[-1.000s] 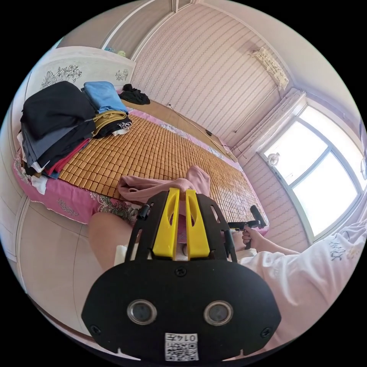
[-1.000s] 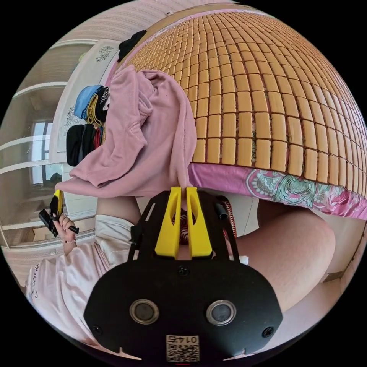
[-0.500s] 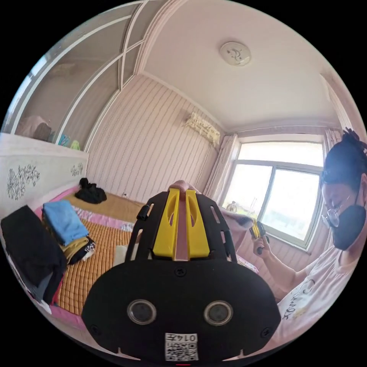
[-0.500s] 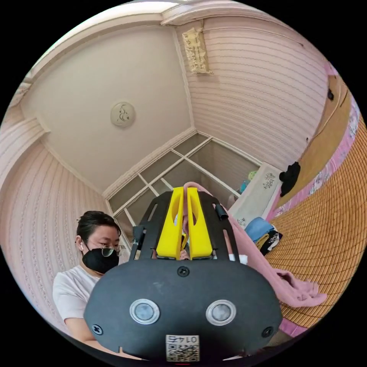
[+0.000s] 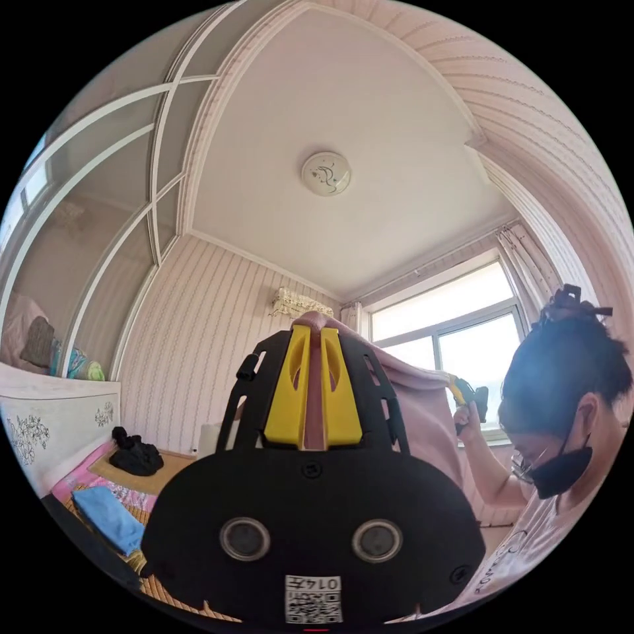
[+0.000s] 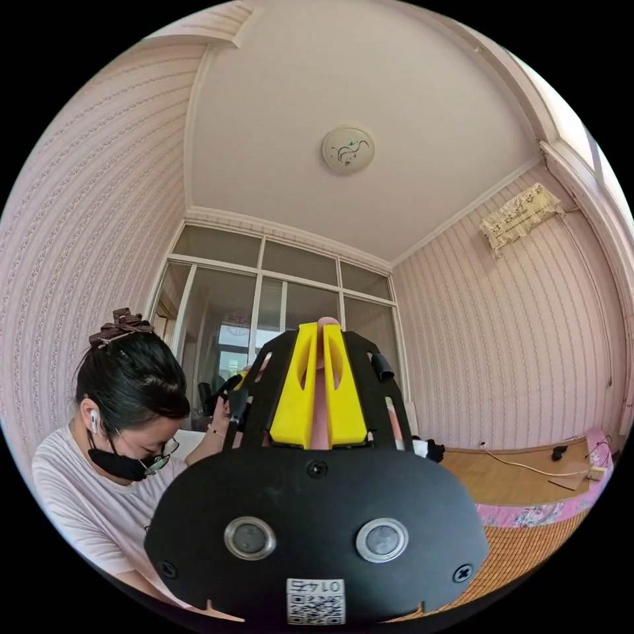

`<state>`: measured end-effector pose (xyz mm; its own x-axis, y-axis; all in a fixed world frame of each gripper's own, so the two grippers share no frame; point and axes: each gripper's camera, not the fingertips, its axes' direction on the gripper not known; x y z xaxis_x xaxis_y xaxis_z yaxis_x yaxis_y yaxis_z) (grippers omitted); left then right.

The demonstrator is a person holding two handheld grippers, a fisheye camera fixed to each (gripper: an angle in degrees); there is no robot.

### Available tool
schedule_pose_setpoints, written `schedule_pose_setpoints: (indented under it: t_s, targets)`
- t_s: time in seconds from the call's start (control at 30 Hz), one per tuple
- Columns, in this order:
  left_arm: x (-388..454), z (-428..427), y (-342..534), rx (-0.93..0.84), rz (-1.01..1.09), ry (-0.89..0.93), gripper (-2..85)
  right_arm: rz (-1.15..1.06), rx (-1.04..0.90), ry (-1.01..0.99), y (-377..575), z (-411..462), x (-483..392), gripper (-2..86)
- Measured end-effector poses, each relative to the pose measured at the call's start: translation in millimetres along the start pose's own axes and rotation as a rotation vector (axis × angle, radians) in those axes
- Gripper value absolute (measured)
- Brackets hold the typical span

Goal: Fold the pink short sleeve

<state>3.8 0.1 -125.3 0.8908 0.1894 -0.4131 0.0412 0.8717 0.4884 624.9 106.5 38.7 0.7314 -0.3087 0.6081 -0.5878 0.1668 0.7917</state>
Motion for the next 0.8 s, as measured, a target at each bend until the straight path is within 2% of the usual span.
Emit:
schedule_pose_setpoints:
  t_s: [0.1, 0.2, 0.3, 0.33, 0.37, 0.43, 0.47, 0.53, 0.67, 0.8]
  targets:
    - [3, 14, -12, 0.013, 0.037, -0.003, -0.7, -0.066, 0.039, -0.040, -20, -7, -21, 0.6]
    - [-16, 53, -1, -0.078, 0.001, -0.030, -0.6, -0.117, -0.063, 0.112, -25, 4, -25, 0.6]
    - [-53, 119, 38, -0.272, -0.064, -0.184, -0.5, 0.042, -0.289, 0.311, -4, 40, 33, 0.5]
    - [-69, 150, 60, -0.379, -0.091, -0.244, -0.5, 0.107, -0.425, 0.431, 12, 59, 67, 0.5]
    - [-86, 179, 84, -0.472, -0.151, -0.252, -0.6, 0.162, -0.535, 0.534, 32, 75, 101, 0.5]
    - [-97, 214, 108, -0.558, -0.194, -0.264, -0.6, 0.302, -0.616, 0.620, 51, 86, 147, 0.5]
    - [-94, 234, 109, -0.585, -0.150, -0.288, -0.5, 0.397, -0.563, 0.608, 47, 85, 166, 0.5]
    - [-79, 257, 90, -0.537, -0.046, -0.283, -0.5, 0.445, -0.421, 0.531, 17, 87, 175, 0.5]
    - [-58, 271, 47, -0.330, 0.035, -0.208, -0.4, 0.163, -0.193, 0.481, -57, 96, 139, 0.6]
    - [-65, 262, 82, -0.334, 0.051, -0.113, -0.2, 0.081, -0.218, 0.456, -37, 85, 132, 0.6]
